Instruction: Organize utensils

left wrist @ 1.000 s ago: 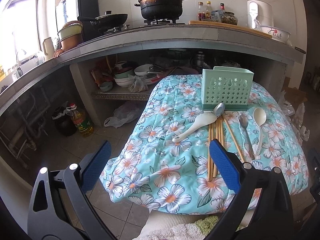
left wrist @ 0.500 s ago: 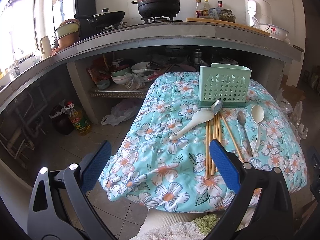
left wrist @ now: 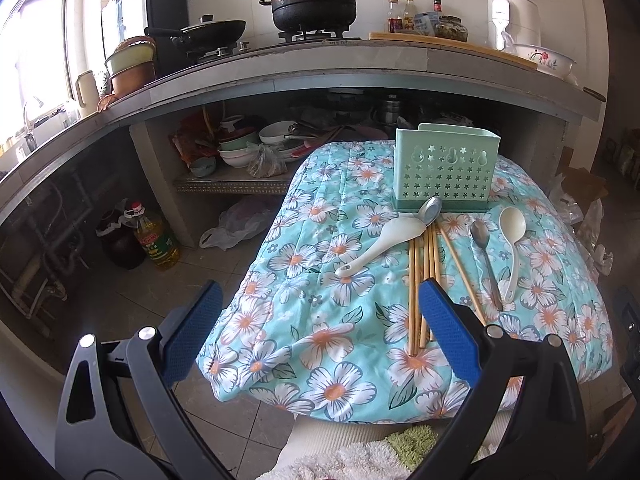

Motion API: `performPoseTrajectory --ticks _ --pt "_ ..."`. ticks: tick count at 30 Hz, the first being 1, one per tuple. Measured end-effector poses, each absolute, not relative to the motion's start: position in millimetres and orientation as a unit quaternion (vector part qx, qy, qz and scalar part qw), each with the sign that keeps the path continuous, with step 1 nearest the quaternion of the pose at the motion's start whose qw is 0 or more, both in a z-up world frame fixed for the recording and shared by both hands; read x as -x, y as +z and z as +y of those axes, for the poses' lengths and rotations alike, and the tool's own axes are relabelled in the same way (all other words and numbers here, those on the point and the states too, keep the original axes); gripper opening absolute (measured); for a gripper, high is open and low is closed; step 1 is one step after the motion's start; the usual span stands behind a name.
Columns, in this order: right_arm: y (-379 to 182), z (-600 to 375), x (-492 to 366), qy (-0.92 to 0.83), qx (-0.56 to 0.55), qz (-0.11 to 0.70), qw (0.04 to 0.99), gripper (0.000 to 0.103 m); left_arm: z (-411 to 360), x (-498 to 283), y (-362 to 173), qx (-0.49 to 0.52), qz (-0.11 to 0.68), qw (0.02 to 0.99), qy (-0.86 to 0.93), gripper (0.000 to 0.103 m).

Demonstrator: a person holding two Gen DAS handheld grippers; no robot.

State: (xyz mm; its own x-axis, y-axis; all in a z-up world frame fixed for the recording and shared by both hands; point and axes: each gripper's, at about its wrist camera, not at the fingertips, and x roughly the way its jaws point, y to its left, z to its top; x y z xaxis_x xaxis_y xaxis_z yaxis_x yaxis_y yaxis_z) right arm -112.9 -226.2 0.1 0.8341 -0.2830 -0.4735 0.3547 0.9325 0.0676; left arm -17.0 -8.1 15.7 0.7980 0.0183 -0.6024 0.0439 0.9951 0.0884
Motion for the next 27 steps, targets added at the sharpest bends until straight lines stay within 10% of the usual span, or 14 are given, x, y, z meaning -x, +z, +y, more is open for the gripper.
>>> performPoseTrajectory --ticks 27 --pt "0.3 -226.7 112.0 -0.166 -0.077 0.236 0.954 0.097 -8.6 15.5 12.7 -0.05 0.324 0.945 -0.01 0.095"
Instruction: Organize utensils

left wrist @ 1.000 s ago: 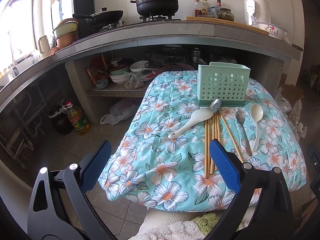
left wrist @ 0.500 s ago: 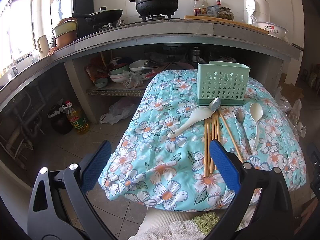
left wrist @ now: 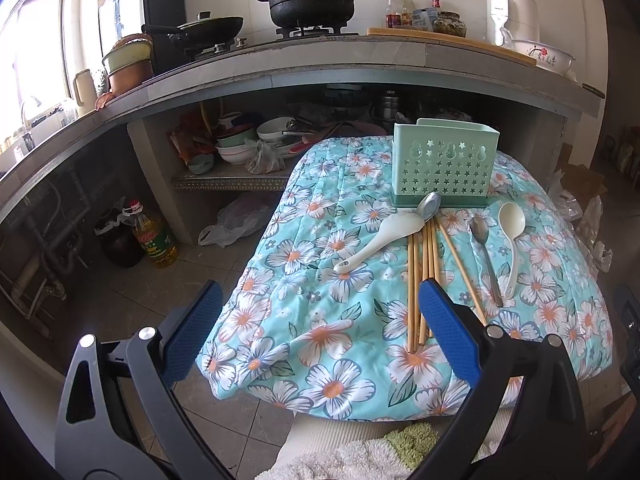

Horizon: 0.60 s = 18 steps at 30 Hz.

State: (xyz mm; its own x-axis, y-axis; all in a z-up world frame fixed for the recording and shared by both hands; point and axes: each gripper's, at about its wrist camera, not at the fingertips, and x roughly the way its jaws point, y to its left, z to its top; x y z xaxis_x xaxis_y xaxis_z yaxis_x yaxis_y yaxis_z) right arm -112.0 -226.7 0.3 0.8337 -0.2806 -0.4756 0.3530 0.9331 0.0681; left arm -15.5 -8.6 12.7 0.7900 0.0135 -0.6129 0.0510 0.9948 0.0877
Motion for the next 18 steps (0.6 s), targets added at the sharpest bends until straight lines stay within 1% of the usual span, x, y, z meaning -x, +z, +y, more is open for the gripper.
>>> performPoseTrajectory --ticks 18 --pt "4.0 -226.7 112.4 -0.166 -0.077 0.238 0.954 0.097 -7.8 14.0 9.3 -0.05 0.33 0.943 -0.012 0.095"
